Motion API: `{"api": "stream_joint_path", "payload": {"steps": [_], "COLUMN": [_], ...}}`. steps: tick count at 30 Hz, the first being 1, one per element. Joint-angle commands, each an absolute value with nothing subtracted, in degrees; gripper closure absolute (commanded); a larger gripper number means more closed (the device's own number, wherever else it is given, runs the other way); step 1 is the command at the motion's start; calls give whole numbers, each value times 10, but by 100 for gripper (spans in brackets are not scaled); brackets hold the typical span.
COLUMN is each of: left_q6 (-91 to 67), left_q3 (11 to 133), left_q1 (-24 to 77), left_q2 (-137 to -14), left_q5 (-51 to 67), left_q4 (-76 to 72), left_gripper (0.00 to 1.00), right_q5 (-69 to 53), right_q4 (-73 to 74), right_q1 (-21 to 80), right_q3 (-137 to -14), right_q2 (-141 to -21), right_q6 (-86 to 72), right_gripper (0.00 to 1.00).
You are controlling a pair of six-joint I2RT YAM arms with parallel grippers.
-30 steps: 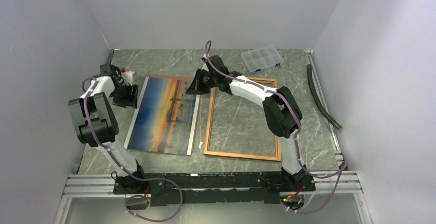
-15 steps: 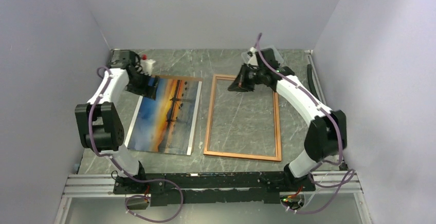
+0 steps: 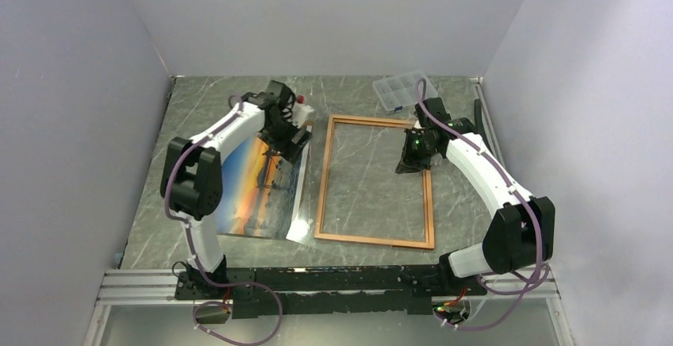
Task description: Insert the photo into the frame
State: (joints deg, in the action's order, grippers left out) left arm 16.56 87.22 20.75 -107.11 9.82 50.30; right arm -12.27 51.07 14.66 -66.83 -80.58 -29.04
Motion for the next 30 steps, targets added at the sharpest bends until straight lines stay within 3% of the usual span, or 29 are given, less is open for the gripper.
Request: {"api": "stream_joint_path", "payload": {"steps": [1,8,30], "left_q6": [141,93,41], "left_q3": [914,983,1004], "left_q1": [262,292,309], "left_q2": [-1111,-1186,-1248], "left_q5": [77,86,186], "left_q4": [485,472,432], "left_gripper": [6,6,19], "right_q5": [-26,48,13], "right_q4": [549,584,599], "right_q1": [145,144,144], "right_q3": [-694,-744,-781], "right_q2": [-823,-835,-840], "right_q6": [-272,-261,-246], "right_gripper": [100,100,100]}}
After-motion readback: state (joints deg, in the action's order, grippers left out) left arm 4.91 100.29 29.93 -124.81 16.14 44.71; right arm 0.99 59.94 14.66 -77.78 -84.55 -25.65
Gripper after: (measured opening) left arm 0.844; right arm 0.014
